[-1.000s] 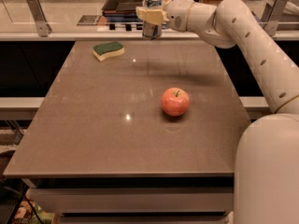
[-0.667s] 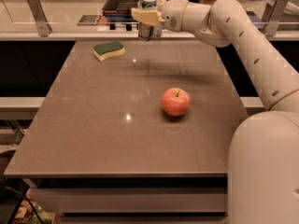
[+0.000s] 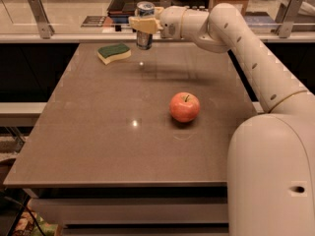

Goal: Move redbull can near sponge

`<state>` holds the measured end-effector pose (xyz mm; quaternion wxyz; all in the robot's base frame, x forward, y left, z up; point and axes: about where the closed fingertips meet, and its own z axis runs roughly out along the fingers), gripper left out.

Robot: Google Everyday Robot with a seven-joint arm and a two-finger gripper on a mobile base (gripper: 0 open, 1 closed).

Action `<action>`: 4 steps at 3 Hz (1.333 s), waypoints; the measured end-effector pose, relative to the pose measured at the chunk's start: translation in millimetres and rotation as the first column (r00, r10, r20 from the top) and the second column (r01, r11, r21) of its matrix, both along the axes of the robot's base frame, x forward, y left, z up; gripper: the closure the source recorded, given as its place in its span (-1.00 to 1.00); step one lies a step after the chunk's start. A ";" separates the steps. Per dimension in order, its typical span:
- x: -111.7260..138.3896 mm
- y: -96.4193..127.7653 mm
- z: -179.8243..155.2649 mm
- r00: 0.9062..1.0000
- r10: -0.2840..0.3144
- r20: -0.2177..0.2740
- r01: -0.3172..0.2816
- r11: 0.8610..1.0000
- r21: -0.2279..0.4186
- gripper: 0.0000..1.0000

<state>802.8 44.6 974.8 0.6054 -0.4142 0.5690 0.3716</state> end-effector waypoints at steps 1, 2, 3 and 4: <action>0.9 17.5 -20.2 0.999 0.028 -0.026 -0.028 1.000 -0.003 1.00; 0.8 32.6 -45.0 0.998 0.044 -0.054 -0.044 0.999 -0.015 1.00; 0.4 38.2 -60.4 0.996 0.046 -0.071 -0.048 0.998 -0.028 1.00; -0.1 41.7 -72.1 0.995 0.046 -0.083 -0.050 0.998 -0.047 1.00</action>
Offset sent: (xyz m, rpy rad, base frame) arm 0.0007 0.0421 -0.0728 -0.0310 0.0845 0.0513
